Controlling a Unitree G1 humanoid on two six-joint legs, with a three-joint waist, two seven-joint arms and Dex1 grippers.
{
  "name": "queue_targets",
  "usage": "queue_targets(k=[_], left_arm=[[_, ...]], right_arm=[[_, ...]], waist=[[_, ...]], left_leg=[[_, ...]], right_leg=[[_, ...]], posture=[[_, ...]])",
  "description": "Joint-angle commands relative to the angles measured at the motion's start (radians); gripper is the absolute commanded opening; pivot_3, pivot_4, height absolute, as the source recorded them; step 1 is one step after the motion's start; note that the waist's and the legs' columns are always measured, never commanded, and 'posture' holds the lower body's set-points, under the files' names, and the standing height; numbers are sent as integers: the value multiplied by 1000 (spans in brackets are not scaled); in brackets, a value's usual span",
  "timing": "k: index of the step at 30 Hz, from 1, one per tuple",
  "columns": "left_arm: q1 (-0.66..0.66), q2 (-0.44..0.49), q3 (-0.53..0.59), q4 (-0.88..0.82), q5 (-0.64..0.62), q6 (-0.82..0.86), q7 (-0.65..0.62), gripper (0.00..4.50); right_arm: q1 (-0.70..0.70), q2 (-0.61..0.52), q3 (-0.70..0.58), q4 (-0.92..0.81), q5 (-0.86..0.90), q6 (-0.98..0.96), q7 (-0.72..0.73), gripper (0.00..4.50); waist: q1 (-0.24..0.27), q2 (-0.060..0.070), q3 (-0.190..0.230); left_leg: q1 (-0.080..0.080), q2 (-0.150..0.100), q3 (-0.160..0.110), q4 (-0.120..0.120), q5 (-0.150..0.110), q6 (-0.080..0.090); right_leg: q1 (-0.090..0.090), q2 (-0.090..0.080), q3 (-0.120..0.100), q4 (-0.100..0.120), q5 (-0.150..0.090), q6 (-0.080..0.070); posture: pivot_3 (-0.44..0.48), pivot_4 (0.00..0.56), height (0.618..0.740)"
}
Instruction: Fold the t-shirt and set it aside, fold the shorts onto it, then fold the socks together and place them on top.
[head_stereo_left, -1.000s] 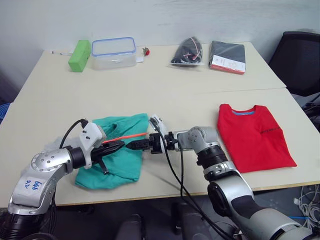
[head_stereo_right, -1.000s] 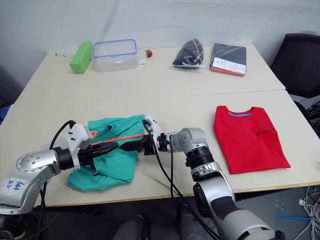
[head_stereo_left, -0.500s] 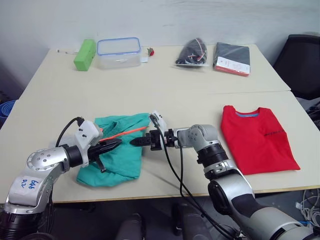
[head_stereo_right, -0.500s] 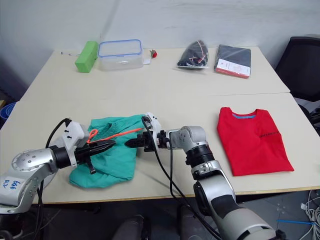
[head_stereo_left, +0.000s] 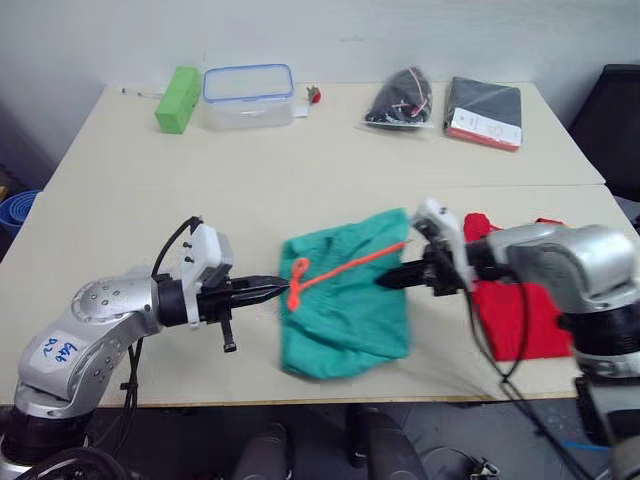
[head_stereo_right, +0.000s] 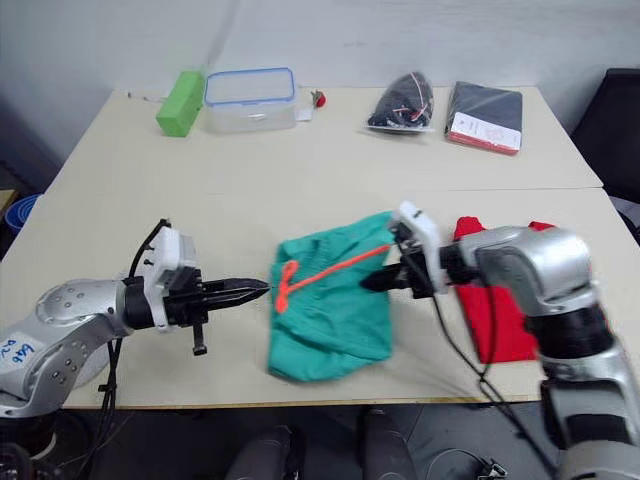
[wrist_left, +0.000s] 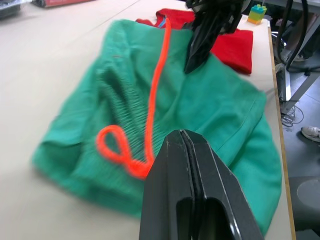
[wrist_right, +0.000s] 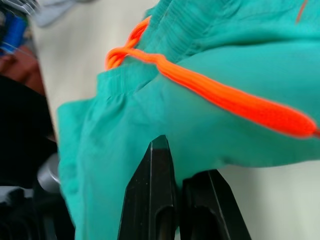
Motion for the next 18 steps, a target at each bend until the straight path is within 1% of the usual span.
queue_targets(k=[1, 2, 4, 6, 8, 9, 11, 15, 18], left_arm=[[-25, -4, -7, -13, -21, -4, -2, 0], [-27, -3, -10, -7, -19, -7, -4, 0], [-26, 0, -16, 6, -11, -18, -12, 0], [-26, 2, -23, 16, -1, -29, -20, 0], [-33, 0, -28, 20, -1, -31, -25, 0], [-37, -2, -30, 21, -3, -32, -25, 0], [-51, -6, -33, 24, -8, -32, -25, 0], [-66, -9, -39, 30, -4, -36, -21, 0], [-63, -11, -47, 30, 2, -40, -19, 0]], right_arm=[[-3, -211, -91, 63, 1, -83, 161, 14], [4, -274, -94, 98, -10, -119, 212, 14], [6, -361, -88, 170, -43, -195, 291, 14], [9, -420, -71, 265, -94, -297, 363, 14], [17, -455, -43, 361, -154, -389, 419, 14], [17, -461, -30, 393, -178, -422, 438, 14], [25, -466, 1, 519, -269, -550, 458, 14], [-26, -413, 35, 826, -434, -769, 373, 14], [-58, -345, 20, 980, -498, -853, 267, 14]], waist=[[2, 0, 1], [2, -1, 1], [1, -1, 2], [0, -2, 2], [0, -3, 3], [0, -3, 3], [0, -4, 3], [1, -4, 3], [-2, -4, 3]], left_leg=[[0, -1, 1, 0, 0, 1], [1, -1, 3, 1, 0, 1], [3, 0, 4, 1, 0, 1], [4, 0, 5, 2, 0, 1], [4, 1, 6, 5, 0, 1], [4, 1, 6, 6, 0, 1], [5, 1, 8, 7, 0, 1], [6, 0, 13, 8, 1, 3], [7, -1, 16, 8, 2, 4]], right_leg=[[0, 0, 1, -1, 0, 1], [0, 1, 2, -1, 0, 1], [1, 2, 2, -1, 0, 2], [2, 4, 2, -1, 0, 3], [2, 7, 2, 0, 1, 5], [3, 9, 2, 1, 1, 5], [3, 12, 3, 1, 1, 5], [3, 12, 7, 2, 1, 4], [3, 11, 10, 3, 1, 4]], posture=[[0, 150, 740], [0, 150, 740], [0, 150, 740], [0, 150, 740], [0, 150, 740], [0, 150, 740], [0, 150, 740], [0, 150, 740], [0, 150, 740]])
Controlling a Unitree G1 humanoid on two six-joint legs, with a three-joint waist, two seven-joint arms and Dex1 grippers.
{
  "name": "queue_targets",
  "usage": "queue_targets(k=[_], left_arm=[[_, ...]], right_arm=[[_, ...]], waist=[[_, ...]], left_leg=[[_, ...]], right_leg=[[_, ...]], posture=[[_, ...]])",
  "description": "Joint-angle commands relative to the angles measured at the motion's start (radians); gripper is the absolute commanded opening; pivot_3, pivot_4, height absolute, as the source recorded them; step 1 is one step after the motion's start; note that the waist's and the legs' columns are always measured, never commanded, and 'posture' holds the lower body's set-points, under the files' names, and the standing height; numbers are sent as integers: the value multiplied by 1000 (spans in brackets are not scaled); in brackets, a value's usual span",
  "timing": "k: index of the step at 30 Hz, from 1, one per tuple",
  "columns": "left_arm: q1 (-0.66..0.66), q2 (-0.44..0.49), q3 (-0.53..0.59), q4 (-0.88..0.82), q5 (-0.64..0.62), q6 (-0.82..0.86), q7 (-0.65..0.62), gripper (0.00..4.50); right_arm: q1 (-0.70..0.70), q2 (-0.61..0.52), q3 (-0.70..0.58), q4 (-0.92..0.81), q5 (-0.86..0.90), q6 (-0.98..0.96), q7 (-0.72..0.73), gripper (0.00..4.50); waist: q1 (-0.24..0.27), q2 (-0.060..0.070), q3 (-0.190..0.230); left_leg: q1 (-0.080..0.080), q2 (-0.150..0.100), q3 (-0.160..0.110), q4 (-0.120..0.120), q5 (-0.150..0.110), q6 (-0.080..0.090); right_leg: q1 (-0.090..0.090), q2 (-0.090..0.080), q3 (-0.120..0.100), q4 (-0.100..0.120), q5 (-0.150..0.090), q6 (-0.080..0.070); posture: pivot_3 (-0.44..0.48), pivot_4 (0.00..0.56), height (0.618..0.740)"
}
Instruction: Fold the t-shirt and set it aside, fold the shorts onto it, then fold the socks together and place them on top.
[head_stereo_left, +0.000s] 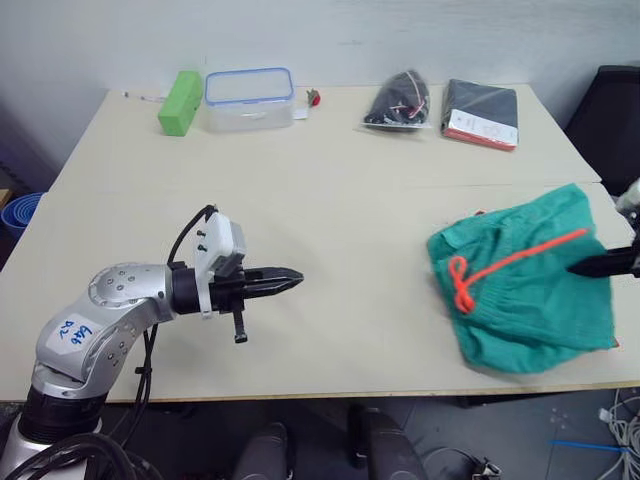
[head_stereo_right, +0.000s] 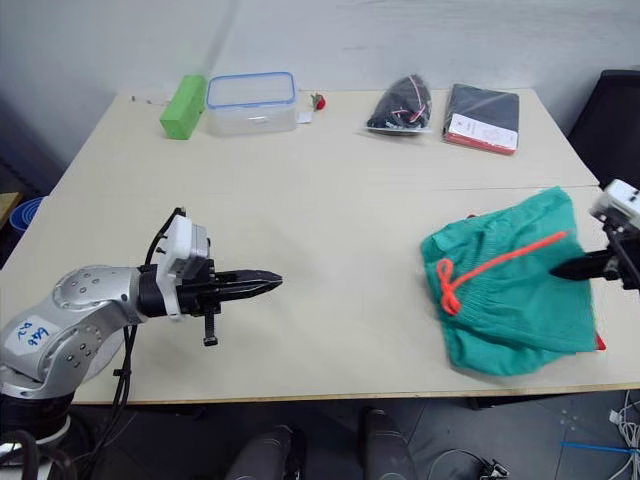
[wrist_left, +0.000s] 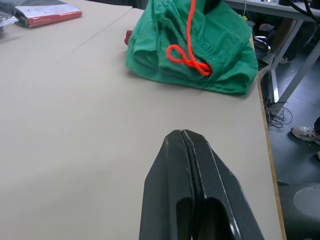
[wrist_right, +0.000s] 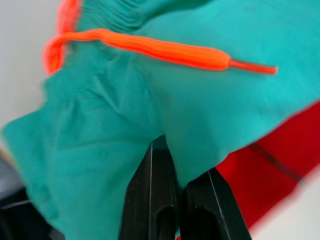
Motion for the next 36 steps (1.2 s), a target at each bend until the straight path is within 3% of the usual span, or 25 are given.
queue_targets(k=[1, 5, 8, 14, 19, 22, 24, 27, 32, 36], left_arm=[[-6, -1, 0, -15, 5, -20, 1, 0], [-5, 0, -1, -19, 5, -17, 2, 0], [-11, 2, 0, -14, 7, -16, -1, 0], [-12, 4, 1, -8, 10, -20, -9, 0], [-7, 8, 9, 5, 22, -24, -6, 0], [-5, 2, 10, 28, 55, -41, 17, 0], [5, 0, 9, 51, 97, -68, 39, 0], [30, 6, 21, 69, 144, -90, 68, 0], [142, 35, 103, 38, 212, -95, 144, 0], [324, 37, 262, -55, 254, -66, 231, 0]], right_arm=[[-36, 52, -33, 161, -80, -118, -130, 14], [-52, 96, -81, 249, -97, -147, -223, 14], [-28, 98, -132, 242, -63, -91, -217, 703], [8, 69, -255, 241, -41, -72, -304, 2776], [-23, -9, -368, 361, -30, -190, -385, 4455], [-121, 31, -422, 324, 34, -219, -328, 4455], [-165, 95, -439, 212, 107, -156, -246, 4455], [-101, 194, -446, -138, 274, 28, -141, 4455], [30, 377, -372, -730, 518, 245, -154, 4455], [75, 500, -279, -946, 578, 253, -181, 4455]], waist=[[-5, 0, 0], [-8, 1, 1], [-6, 3, 2], [-6, 3, 2], [-2, 5, 2], [-14, 5, 2], [-24, 4, 2], [-38, 2, 3], [-16, 2, 4], [-4, 2, 4]], left_leg=[[0, 0, 1, 0, 0, 0], [1, 0, 2, 0, 4, -6], [1, 0, 2, 0, 4, -6], [2, 0, 3, 0, 3, -5], [2, -1, 3, 0, 3, -5], [2, -1, 4, 0, 2, -1], [3, 1, 12, -1, 1, 0], [5, 4, 14, -1, 2, -1], [10, 12, 8, -1, 1, -11], [8, 15, 5, -1, -2, -11]], right_leg=[[0, 0, 1, 0, 0, 0], [0, -3, 8, 2, 4, 7], [0, 0, 9, 3, 4, 7], [0, 2, 13, 3, 5, 8], [0, 2, 14, 3, 5, 8], [0, 3, 15, 2, 5, 9], [1, 6, 16, 2, 6, 10], [3, 7, 18, 3, 7, 11], [0, 7, 18, 14, 5, 7], [-2, 6, 13, 15, 2, 1]], posture=[[0, 150, 740], [0, 150, 740], [0, 150, 740], [0, 150, 740], [0, 150, 740], [0, 150, 740], [0, 150, 740], [0, 150, 740], [0, 150, 740], [0, 150, 740]])
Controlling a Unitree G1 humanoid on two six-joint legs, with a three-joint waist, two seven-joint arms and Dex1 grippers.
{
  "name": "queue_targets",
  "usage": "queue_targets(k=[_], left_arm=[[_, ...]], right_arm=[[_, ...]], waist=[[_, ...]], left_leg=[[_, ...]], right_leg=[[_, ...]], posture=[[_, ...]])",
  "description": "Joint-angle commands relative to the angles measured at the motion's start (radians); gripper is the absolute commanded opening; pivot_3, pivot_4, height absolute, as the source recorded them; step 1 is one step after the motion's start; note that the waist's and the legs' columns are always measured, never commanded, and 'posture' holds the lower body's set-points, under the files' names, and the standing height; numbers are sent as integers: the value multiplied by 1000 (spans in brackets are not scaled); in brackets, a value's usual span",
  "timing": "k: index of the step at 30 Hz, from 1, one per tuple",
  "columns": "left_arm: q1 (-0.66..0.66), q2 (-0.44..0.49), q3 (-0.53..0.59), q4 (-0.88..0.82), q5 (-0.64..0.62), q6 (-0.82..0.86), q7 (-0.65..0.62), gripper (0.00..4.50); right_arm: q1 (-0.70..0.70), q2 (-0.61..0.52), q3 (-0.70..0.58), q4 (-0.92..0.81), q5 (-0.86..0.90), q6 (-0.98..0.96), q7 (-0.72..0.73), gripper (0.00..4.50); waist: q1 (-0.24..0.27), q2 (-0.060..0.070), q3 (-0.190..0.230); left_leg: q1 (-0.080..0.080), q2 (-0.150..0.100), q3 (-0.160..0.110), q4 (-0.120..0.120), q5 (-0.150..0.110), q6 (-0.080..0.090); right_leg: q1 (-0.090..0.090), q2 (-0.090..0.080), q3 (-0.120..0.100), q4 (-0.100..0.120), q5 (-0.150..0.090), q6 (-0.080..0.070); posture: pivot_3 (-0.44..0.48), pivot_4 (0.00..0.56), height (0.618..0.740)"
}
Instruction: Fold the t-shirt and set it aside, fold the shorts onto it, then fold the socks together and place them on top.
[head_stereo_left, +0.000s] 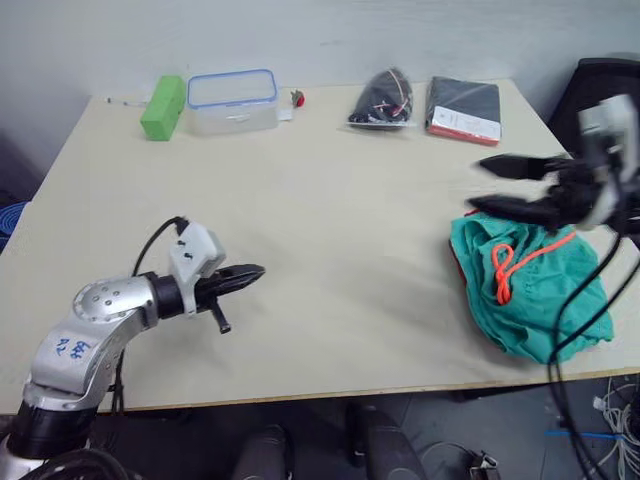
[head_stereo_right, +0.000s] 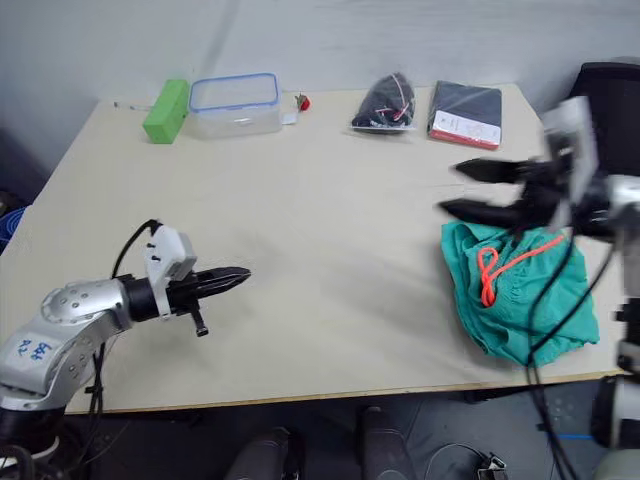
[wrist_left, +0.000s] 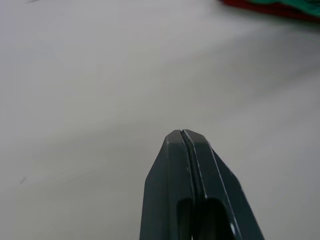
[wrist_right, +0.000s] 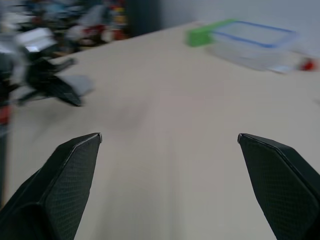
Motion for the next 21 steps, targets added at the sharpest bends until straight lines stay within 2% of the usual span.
queue_targets(k=[1, 2, 3, 5, 7, 9, 12, 17, 21], left_arm=[[122, 16, 143, -105, 44, 6, 61, 0], [195, 7, 205, -136, 59, 17, 77, 0], [263, -5, 267, -160, 70, 30, 89, 367], [383, -29, 371, -187, 100, 39, 111, 806], [460, -49, 438, -194, 123, 41, 127, 1445], [466, -67, 464, -182, 114, 75, 153, 2076], [384, -64, 431, -136, 108, 137, 196, 2974], [303, -28, 327, -14, 186, 219, 261, 2974], [232, -26, 289, 103, 228, 274, 323, 2974]], right_arm=[[16, 47, 27, -146, 57, 5, -27, 4455], [24, 71, 45, -172, 57, -6, -36, 4455], [32, 87, 60, -193, 56, -16, -40, 4500], [45, 106, 78, -220, 61, -24, -42, 4500], [50, 116, 85, -225, 66, -24, -42, 4500], [49, 128, 89, -217, 74, -19, -47, 4500], [49, 137, 100, -210, 78, -14, -41, 4500], [58, 141, 113, -232, 82, -15, -46, 4500], [45, 158, 94, -242, 129, 26, -98, 4500]], waist=[[6, 0, 0], [11, 0, 0], [11, -2, -1], [12, -4, -2], [14, -5, -3], [24, -5, -3], [34, -6, -3], [22, -6, -3], [8, -7, -3]], left_leg=[[-1, 0, 0, 0, -1, 0], [-3, 0, -2, 1, -1, 1], [-5, -1, -3, 2, -2, 2], [-6, -1, -3, 2, -4, 3], [-7, -2, -4, 2, -4, 4], [-6, -2, -5, 2, -5, 4], [-6, -2, -9, 2, -3, 3], [-6, -2, -10, 1, 1, 2], [-6, -2, -11, 1, 1, 1]], right_leg=[[0, -1, -1, -1, 0, 0], [-1, -2, -2, -2, 0, 0], [-1, -3, -3, -3, 0, 0], [-2, -5, -4, -5, 0, -1], [-2, -7, -6, -8, -1, -2], [-1, -9, -8, -11, -2, -3], [1, -11, -14, -11, -4, -7], [2, -12, -15, -8, -2, -8], [1, -12, -16, -6, -1, -7]], posture=[[0, 150, 740], [0, 150, 740], [0, 150, 740], [0, 150, 740], [0, 150, 740], [0, 150, 740], [0, 150, 740], [0, 150, 740], [0, 150, 740]])
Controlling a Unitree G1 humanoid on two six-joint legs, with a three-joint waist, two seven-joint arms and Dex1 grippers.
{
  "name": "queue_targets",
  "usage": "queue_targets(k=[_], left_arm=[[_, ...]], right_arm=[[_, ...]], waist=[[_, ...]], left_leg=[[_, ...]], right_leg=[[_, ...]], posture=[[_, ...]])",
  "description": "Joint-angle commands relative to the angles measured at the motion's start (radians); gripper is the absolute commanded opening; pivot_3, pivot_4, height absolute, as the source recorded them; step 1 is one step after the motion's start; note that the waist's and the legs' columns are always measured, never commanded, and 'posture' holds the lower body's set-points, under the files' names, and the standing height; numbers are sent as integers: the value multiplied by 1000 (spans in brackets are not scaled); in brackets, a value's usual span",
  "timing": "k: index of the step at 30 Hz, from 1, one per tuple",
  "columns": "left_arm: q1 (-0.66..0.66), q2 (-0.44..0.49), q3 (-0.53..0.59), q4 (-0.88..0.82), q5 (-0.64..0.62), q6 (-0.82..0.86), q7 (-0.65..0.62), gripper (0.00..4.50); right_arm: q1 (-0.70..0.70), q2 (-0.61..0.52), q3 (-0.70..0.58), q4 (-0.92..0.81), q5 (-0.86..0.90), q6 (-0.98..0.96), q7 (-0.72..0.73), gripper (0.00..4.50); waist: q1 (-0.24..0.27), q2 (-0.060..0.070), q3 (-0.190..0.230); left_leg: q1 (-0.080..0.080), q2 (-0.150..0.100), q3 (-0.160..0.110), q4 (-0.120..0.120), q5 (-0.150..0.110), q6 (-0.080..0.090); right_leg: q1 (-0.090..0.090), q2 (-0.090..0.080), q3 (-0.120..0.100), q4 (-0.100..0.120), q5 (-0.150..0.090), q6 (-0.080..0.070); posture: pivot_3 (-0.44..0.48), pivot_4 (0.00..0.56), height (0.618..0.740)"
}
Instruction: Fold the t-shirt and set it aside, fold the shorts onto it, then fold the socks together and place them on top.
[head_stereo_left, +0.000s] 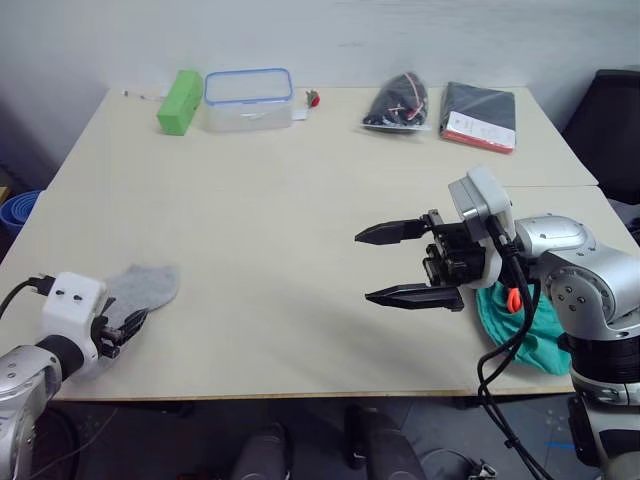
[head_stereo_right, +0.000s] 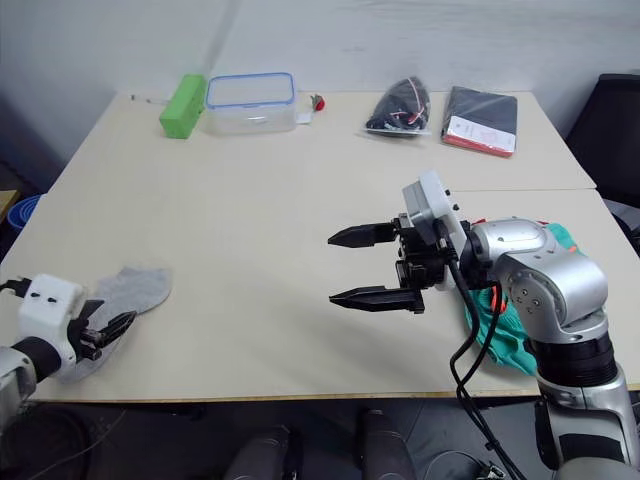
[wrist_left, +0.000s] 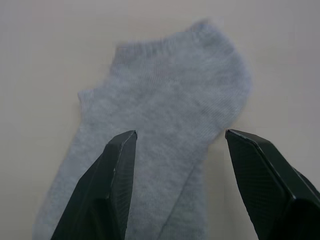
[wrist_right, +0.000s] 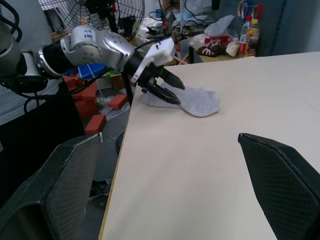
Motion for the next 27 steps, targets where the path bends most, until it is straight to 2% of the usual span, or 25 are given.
queue_targets(k=[1, 3, 6, 14, 17, 20, 25, 27], left_arm=[[-34, 17, -15, 70, 52, 38, 51, 2974], [-43, 33, -39, 103, 64, 32, 42, 2974], [-53, 37, -54, 137, 57, 5, 20, 2408], [-60, 53, -72, 184, 72, -34, 14, 67], [-78, 61, -83, 182, 59, -71, -20, 29], [-135, 62, -147, 135, 34, -102, -72, 29], [-346, 95, -514, 74, 113, -235, -246, 29], [-497, 36, -663, 122, 148, -295, -312, 29]], right_arm=[[-19, 10, -36, -42, 59, 26, -40, 4500], [-15, 1, -41, -46, 67, 30, -49, 4500], [-6, -9, -45, -56, 71, 28, -61, 4500], [15, -11, -51, -84, 69, 20, -111, 4500], [47, -26, -59, -105, 56, 11, -128, 4500], [94, -53, -82, -129, 46, 4, -147, 4500], [196, -105, -134, -174, 4, -24, -184, 4500], [253, -117, -167, -211, 8, -19, -212, 4500]], waist=[[-2, 0, 0], [-4, 0, 0], [-9, 0, 0], [-11, 1, 0], [-10, 1, 0], [-2, 1, 0], [38, 0, 0], [41, 0, 0]], left_leg=[[0, 0, -1, 0, 0, 0], [0, 0, -2, 0, 1, -2], [1, 0, -2, 0, 2, -2], [6, 0, -2, -3, 4, -3], [6, 0, -2, -3, 4, -4], [5, 0, -2, -3, 4, -4], [-2, 0, -2, -1, 6, -4], [-4, 0, 0, -2, 6, -2]], right_leg=[[0, 0, -1, 0, 0, 0], [0, 0, -1, 1, 0, 0], [0, -1, -1, 3, -1, -1], [1, -1, -1, 8, -2, -5], [1, -2, -1, 8, -2, -5], [1, -3, -1, 7, -2, -5], [1, -8, -8, 2, -2, -5], [1, -8, -7, -2, -2, -6]], posture=[[0, 150, 740], [0, 150, 740], [0, 150, 740], [0, 150, 740], [0, 150, 740], [0, 150, 740], [0, 150, 740], [0, 150, 740]])
